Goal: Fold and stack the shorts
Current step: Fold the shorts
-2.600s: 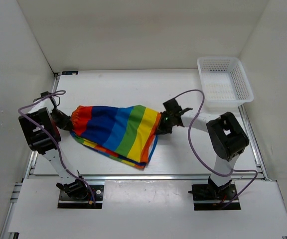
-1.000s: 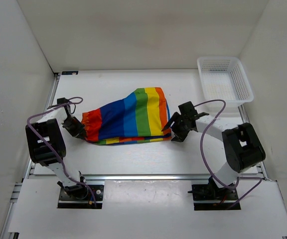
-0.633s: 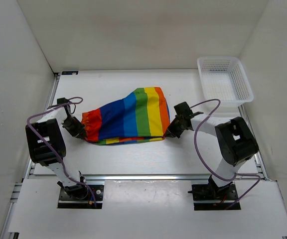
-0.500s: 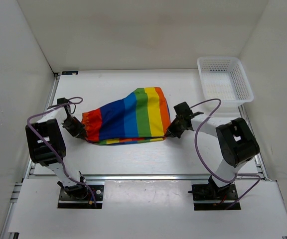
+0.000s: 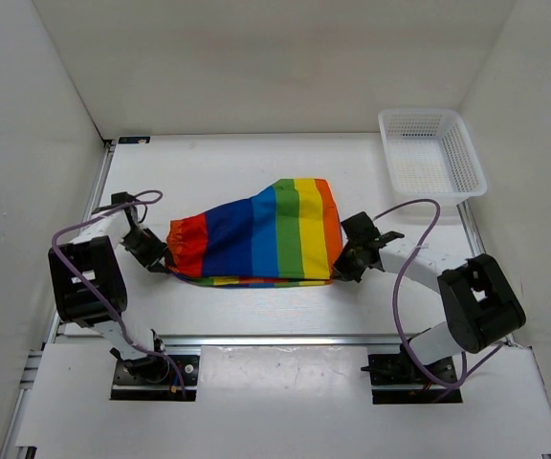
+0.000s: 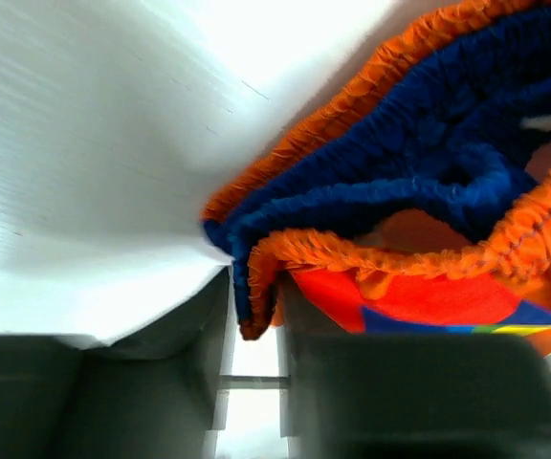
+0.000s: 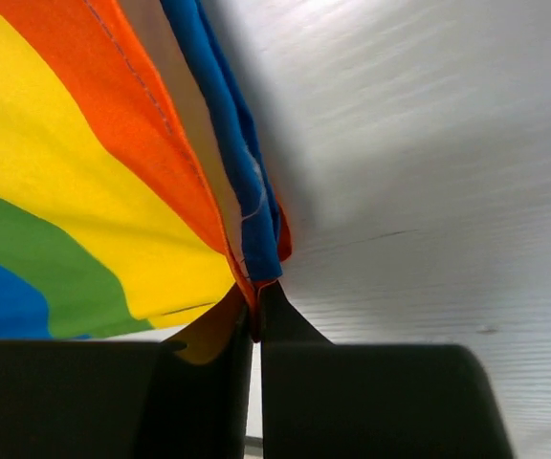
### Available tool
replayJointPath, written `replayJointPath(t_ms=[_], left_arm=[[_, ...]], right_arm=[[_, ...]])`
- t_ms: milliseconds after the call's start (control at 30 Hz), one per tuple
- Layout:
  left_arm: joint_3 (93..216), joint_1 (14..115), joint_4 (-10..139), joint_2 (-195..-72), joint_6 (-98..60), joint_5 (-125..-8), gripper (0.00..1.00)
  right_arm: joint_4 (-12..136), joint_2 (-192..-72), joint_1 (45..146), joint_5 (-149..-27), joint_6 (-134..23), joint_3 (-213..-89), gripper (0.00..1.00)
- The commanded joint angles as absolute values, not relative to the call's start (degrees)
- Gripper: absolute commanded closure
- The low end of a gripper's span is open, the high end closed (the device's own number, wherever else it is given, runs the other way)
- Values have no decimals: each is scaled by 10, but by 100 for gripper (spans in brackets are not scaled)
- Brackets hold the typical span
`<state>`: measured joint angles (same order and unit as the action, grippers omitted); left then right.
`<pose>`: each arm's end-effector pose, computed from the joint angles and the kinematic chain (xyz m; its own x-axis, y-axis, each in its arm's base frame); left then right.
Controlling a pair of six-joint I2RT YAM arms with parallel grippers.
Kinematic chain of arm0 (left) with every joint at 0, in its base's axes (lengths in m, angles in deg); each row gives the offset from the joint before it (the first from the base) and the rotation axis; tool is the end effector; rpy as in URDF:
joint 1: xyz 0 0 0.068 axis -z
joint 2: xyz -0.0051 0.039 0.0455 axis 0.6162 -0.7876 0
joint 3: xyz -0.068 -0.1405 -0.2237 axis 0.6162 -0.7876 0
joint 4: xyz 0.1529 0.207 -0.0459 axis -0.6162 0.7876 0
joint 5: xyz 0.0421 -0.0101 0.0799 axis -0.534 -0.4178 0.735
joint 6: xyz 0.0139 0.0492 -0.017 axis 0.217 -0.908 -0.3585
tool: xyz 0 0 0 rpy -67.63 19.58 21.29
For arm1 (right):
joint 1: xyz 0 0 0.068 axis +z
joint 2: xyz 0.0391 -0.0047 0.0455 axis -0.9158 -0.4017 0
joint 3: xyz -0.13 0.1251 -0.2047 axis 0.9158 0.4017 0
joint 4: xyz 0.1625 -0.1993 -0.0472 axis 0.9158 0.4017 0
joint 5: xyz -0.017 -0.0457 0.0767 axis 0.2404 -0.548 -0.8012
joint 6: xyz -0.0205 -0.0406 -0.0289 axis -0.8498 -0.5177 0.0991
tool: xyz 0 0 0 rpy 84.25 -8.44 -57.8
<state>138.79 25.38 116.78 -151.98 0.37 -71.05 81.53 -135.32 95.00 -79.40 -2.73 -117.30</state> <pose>0.2698 0.0524 0.1670 -0.7275 -0.6819 0.0758 -0.6795 0.7010 -0.2163 0.2335 0.1270 0.1574 -0.8040 0.5409 -0.2470 0.4308 0.8162 0.3850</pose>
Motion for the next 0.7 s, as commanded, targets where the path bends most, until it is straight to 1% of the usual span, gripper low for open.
replayJointPath(t_ms=[0,33,67,100,133,167,200,233,267,367,400,433,500,533,600,667], left_arm=[[1391,246,1165,-1474,-15,-700,54],[1391,246,1175,-1458,-15,-700,43],[1398,246,1180,-1450,-20,-700,30],[1405,246,1186,-1443,-20,-695,20],[1405,246,1191,-1438,-25,-695,13],[1414,246,1198,-1431,-25,-690,13],[1423,246,1198,-1431,-25,-690,13],[1423,246,1198,-1431,-31,-690,15],[1441,246,1203,-1426,-36,-690,25],[1476,252,1203,-1426,-43,-695,49],[1508,265,1209,-1431,-51,-695,66],[1527,277,1217,-1436,-51,-695,76],[1584,321,1222,-1463,-51,-690,90],[1603,337,1231,-1475,-51,-679,90],[1636,373,1241,-1520,-45,-666,90],[1666,386,1241,-1553,-39,-660,90]], right_arm=[[856,-1346,955,-722,-57,-1172,97],[863,-1346,955,-715,-57,-1172,89],[863,-1346,955,-715,-64,-1178,68],[870,-1346,955,-706,-64,-1178,59],[877,-1346,960,-701,-70,-1192,51],[877,-1340,960,-696,-76,-1192,39],[886,-1340,966,-690,-76,-1202,36],[892,-1335,966,-683,-81,-1213,33],[906,-1328,972,-671,-81,-1219,28],[931,-1309,978,-652,-88,-1232,25],[937,-1299,978,-652,-88,-1238,25],[944,-1293,978,-643,-88,-1238,25],[969,-1275,978,-629,-88,-1254,25],[977,-1268,978,-624,-94,-1261,25],[983,-1255,993,-611,-109,-1287,30],[988,-1255,1002,-606,-125,-1327,35]])
